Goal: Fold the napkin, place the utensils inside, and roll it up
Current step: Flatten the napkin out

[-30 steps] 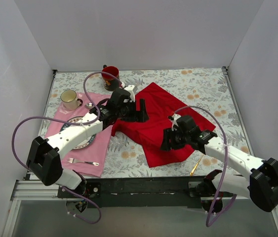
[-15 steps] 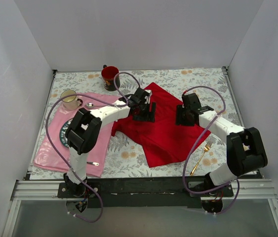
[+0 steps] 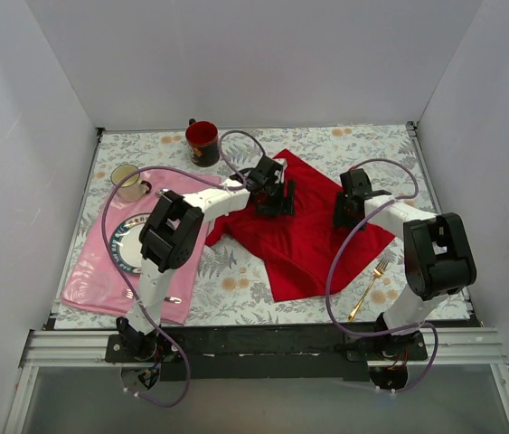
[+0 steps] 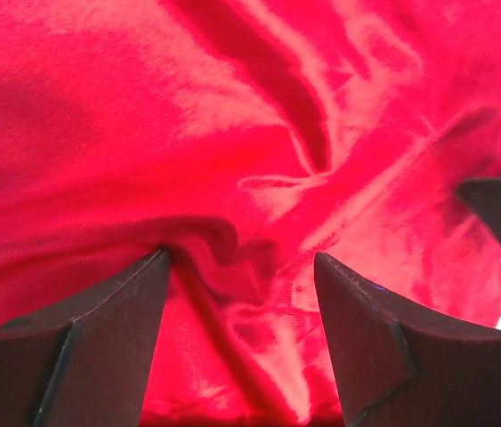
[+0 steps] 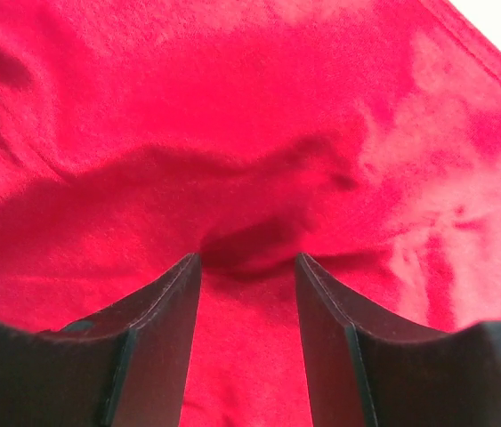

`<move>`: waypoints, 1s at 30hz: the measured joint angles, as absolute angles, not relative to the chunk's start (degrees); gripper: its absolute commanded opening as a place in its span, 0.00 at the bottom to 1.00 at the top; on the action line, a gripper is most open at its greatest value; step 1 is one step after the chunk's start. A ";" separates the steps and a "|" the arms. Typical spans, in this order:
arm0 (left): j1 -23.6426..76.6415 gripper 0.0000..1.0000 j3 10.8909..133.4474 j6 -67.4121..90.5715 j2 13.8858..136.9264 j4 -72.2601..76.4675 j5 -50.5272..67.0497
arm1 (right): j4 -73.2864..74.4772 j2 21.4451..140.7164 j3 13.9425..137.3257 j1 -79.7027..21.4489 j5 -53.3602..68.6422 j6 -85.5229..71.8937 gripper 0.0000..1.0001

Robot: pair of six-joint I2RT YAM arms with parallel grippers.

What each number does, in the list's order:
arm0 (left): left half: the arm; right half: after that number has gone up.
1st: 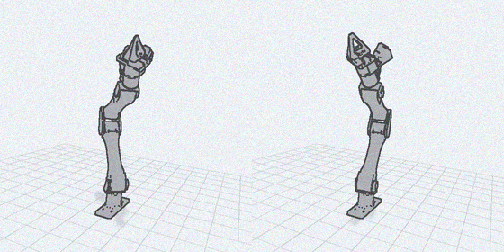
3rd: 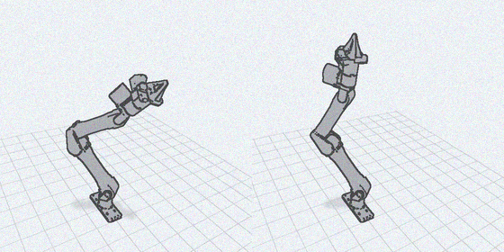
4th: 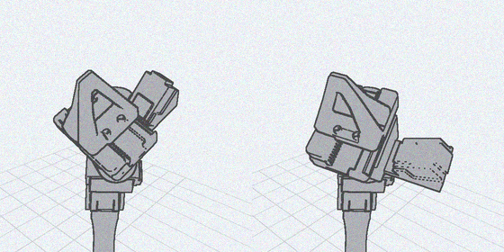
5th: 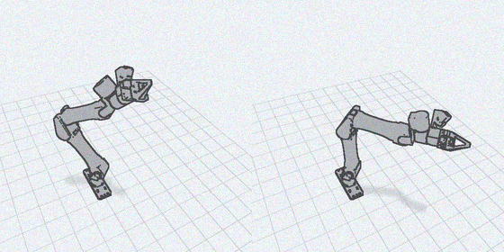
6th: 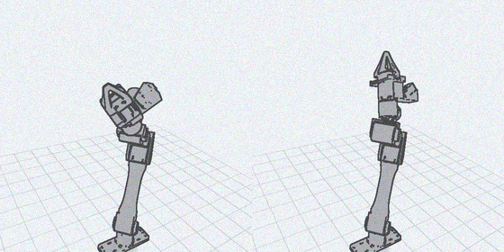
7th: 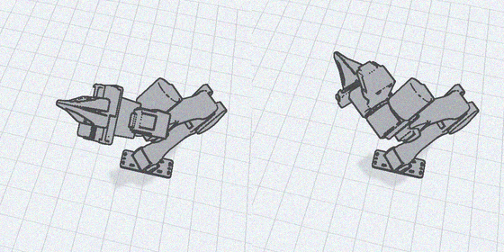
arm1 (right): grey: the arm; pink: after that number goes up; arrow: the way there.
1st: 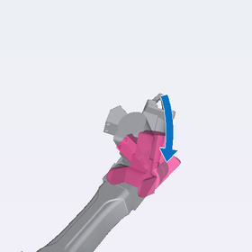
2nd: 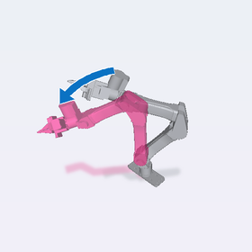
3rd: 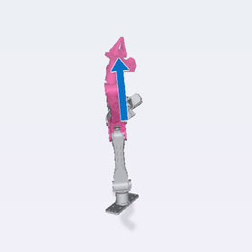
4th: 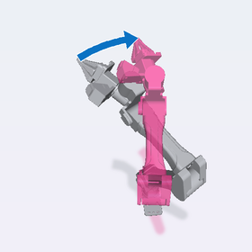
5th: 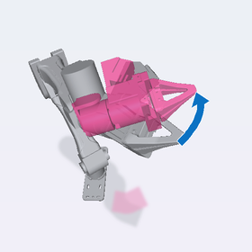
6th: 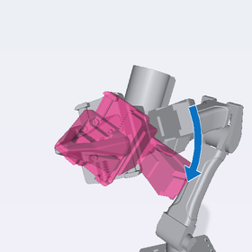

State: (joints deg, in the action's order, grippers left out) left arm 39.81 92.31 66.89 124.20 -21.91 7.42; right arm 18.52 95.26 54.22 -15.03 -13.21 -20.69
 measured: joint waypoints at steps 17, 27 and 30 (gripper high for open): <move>39.75 0.74 122.26 65.36 140.16 -30.02 11.88 | 25.10 113.01 82.08 -6.46 -19.59 -10.22 0.64; 39.48 0.77 89.14 66.92 102.21 -27.18 12.60 | 27.14 88.79 66.92 -21.69 -8.21 -13.39 0.63; 39.40 0.78 82.17 67.44 92.47 -25.28 12.27 | 26.63 90.76 64.23 -21.93 -5.52 -14.70 0.63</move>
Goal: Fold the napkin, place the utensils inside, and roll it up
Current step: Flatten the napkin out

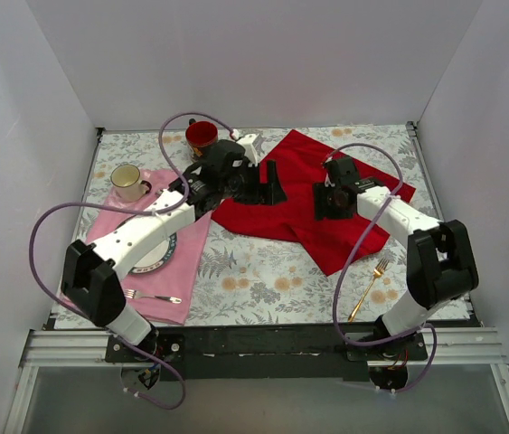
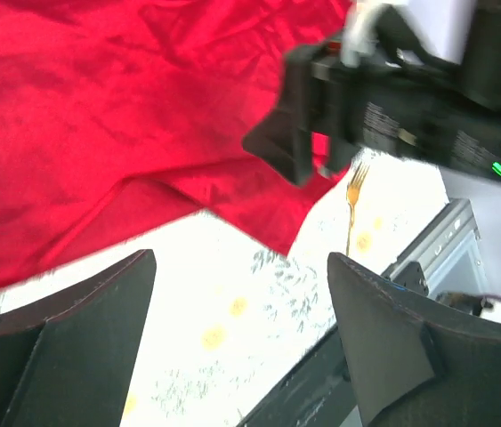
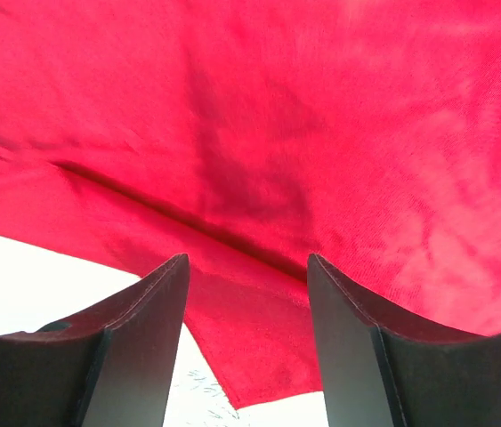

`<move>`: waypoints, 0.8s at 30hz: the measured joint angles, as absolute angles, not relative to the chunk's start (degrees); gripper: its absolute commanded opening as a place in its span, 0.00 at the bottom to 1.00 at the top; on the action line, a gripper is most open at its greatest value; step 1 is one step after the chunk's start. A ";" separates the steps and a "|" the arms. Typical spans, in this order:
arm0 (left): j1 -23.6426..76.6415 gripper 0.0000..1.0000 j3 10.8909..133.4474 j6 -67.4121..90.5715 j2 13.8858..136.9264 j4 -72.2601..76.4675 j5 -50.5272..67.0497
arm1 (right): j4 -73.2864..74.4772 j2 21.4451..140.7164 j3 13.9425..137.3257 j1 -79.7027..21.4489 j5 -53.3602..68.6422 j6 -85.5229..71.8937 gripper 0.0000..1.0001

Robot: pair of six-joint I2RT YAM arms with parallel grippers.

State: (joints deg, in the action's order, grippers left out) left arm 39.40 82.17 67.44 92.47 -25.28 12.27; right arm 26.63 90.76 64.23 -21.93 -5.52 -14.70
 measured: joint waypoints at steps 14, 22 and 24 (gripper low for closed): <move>38.79 0.79 69.87 68.47 84.64 -25.63 10.55 | 22.94 95.66 56.40 -23.88 -2.11 -15.03 0.63; 38.72 0.80 69.87 68.38 84.53 -25.28 10.50 | 22.70 89.17 50.06 -26.81 0.84 -15.25 0.61; 38.72 0.81 69.87 68.20 84.49 -25.30 10.37 | 24.08 83.59 46.22 -28.71 1.76 -16.64 0.62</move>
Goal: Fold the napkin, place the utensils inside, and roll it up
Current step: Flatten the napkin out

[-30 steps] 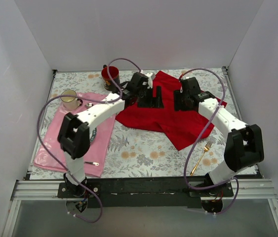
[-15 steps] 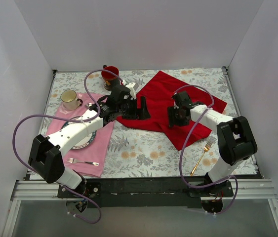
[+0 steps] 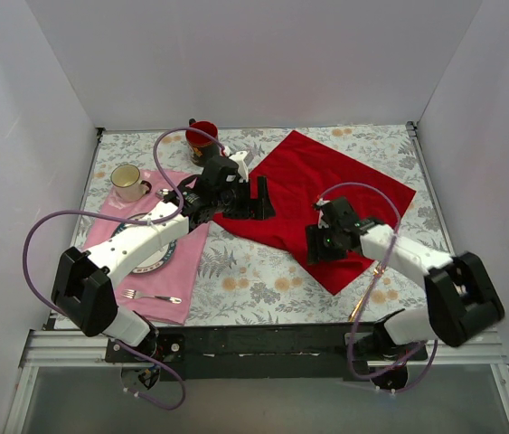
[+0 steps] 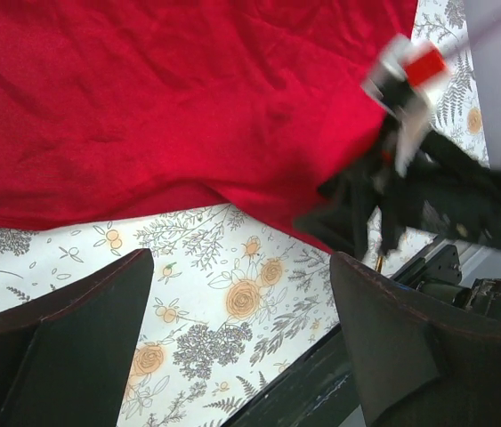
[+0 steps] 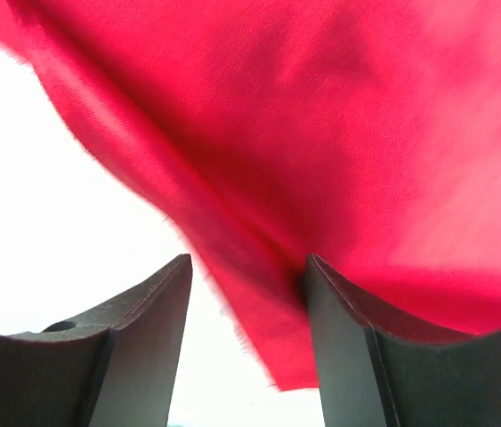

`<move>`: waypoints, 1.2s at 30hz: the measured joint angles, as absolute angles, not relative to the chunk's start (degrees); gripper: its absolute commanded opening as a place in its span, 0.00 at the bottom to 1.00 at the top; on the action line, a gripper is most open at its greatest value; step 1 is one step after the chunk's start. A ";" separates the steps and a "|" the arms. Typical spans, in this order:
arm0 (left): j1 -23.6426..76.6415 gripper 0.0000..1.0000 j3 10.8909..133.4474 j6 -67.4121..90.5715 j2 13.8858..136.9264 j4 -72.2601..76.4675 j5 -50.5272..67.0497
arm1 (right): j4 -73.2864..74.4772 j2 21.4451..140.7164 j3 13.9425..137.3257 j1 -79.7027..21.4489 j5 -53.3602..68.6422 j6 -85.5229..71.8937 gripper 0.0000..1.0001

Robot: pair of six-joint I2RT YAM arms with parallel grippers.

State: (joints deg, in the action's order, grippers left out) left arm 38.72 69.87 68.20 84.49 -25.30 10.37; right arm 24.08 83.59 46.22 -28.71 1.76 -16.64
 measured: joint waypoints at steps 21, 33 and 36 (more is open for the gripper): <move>37.60 0.79 70.89 67.90 90.52 -24.36 13.43 | 26.72 82.72 51.13 -23.27 -11.92 -20.03 0.66; 37.60 0.80 69.69 67.53 89.01 -25.74 13.23 | 24.32 95.66 56.10 -16.47 -18.00 -17.30 0.65; 37.60 0.80 69.36 67.53 86.76 -25.69 12.86 | 23.62 96.88 57.28 -16.19 -20.12 -16.12 0.64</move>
